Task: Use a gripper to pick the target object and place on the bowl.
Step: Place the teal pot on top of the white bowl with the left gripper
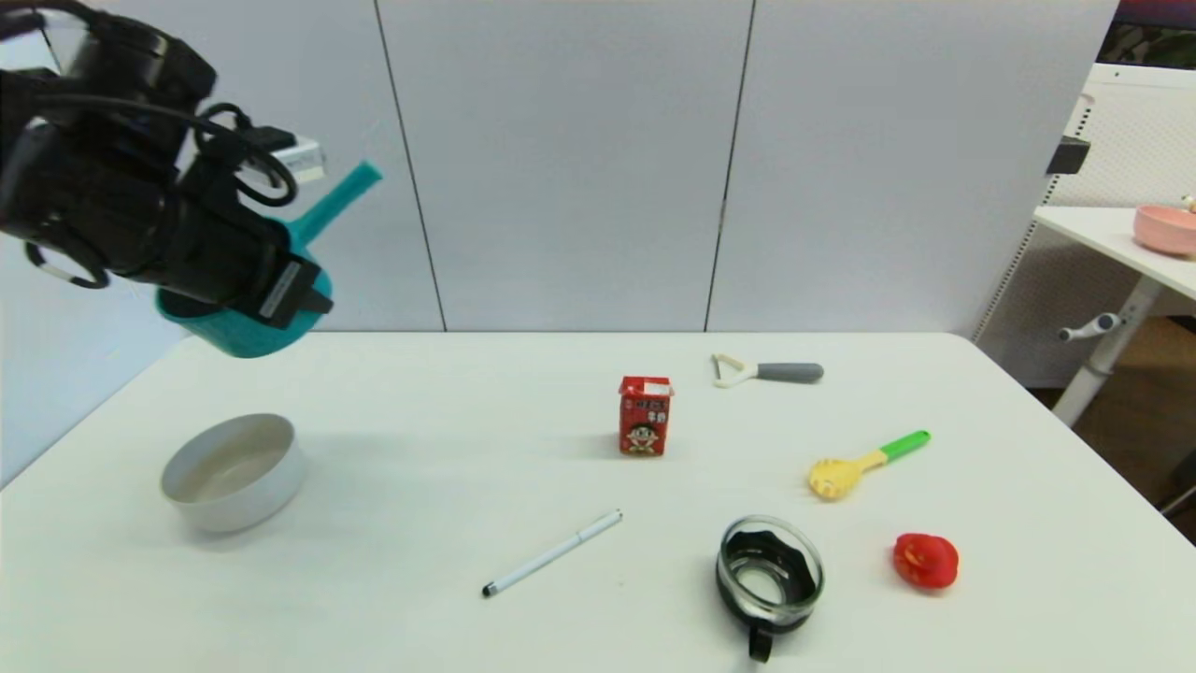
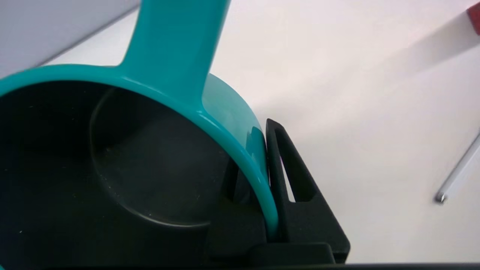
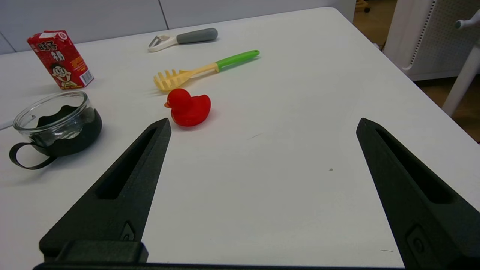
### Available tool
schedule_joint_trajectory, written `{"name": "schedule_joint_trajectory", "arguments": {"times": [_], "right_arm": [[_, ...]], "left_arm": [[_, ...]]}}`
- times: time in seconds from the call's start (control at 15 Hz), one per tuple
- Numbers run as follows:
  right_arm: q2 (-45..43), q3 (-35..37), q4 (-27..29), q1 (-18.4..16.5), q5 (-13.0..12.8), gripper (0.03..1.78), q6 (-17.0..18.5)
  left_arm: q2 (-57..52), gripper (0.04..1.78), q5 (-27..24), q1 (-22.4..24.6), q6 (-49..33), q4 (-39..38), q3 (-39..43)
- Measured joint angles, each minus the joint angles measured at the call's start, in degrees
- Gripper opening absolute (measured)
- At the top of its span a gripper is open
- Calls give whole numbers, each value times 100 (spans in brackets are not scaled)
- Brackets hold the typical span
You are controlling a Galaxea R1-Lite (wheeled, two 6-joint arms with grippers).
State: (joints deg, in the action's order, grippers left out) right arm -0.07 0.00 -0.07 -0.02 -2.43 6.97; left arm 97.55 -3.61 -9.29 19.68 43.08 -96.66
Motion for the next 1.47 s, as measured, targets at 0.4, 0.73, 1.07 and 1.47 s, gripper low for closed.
{"name": "schedule_joint_trajectory", "arguments": {"times": [0.4,0.73,1.07,1.47], "right_arm": [[0,0,-2,2,-2,171,2],[0,0,-2,2,-2,171,2],[0,0,0,2,-2,171,2],[0,0,0,2,-2,171,0]], "left_arm": [[-1280,14,271,469,-168,-339,1469],[-1676,14,243,571,-689,-2872,4024],[-1329,14,28,824,-828,-5887,5276],[-931,14,4,869,-1003,-6420,5554]]}}
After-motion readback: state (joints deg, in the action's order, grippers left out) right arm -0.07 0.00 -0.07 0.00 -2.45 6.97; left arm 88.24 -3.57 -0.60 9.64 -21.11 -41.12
